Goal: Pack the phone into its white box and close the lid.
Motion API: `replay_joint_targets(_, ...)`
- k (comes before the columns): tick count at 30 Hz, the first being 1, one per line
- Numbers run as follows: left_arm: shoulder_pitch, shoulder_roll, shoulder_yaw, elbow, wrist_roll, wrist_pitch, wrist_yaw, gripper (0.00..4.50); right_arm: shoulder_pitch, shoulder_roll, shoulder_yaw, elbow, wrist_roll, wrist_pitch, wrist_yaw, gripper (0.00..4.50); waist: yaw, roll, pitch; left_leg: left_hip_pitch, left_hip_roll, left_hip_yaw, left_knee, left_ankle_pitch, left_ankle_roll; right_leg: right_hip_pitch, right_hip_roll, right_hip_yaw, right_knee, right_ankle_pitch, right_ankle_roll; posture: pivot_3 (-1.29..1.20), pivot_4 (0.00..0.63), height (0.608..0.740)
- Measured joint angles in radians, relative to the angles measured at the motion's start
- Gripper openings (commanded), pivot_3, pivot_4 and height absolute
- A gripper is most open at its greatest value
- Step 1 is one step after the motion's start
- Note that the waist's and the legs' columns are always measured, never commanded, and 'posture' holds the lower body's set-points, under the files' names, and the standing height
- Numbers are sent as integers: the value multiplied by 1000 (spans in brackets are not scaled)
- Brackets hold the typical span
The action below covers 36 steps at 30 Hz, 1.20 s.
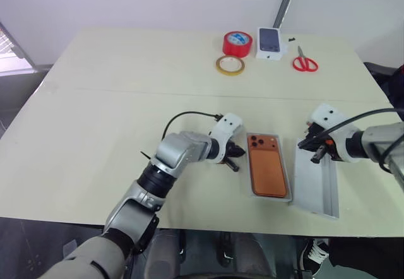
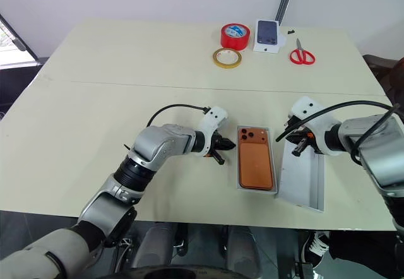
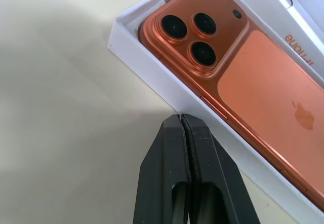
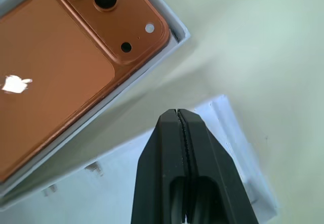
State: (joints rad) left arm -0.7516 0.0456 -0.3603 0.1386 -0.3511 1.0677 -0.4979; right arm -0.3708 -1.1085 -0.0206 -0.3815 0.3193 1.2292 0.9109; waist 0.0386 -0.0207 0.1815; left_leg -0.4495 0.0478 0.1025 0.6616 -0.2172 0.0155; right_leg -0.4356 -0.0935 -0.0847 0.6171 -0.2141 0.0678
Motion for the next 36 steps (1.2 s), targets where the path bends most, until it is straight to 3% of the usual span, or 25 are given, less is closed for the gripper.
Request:
replay_joint_targets(3,1,31,4,-13,5,-4,-5,0,-19,8,-10,-10,52,121,-13,1777,-3,0,0,0,0,0,0,0,0,0,0,0,1,0,0,0,150,740)
replay_joint_targets(7,52,140,6,-135,21,-101,-49,0,-72,65,-54,-19,90,299,-78,3809,-11,1,0,0,1,0,0,0,0,-1,0,0,2,0,0,0,150,740)
replay_joint_targets(18,298,406,120,-408,-11,-462,-311,0,-61,165,-103,53,299,379,-385,3809,0,2,0,-1,1,2,0,-1,1,-1,-2,0,1,0,0,0,150,740)
replay_joint_targets(22,324,429,121,-444,-20,-486,-352,0,-47,172,-105,54,376,379,-532,3809,0,2,0,-1,0,2,2,-2,2,0,-3,0,0,0,0,0,150,740)
replay_joint_targets(25,341,436,121,-483,-33,-490,-369,0,-25,172,-106,68,453,379,-625,2996,-2,3,-1,-1,0,2,2,-2,3,0,-3,0,0,0,0,0,150,740)
replay_joint_targets(31,365,436,118,-493,-31,-493,-370,0,-11,139,-107,75,629,379,-768,13,-2,2,-1,0,0,2,2,-2,3,0,-2,0,0,0,1,0,150,740)
replay_joint_targets(36,364,433,120,-493,-32,-493,-366,0,-23,134,-122,114,767,379,-893,13,-2,2,-1,0,0,2,2,-2,3,1,-2,0,0,0,1,0,150,740)
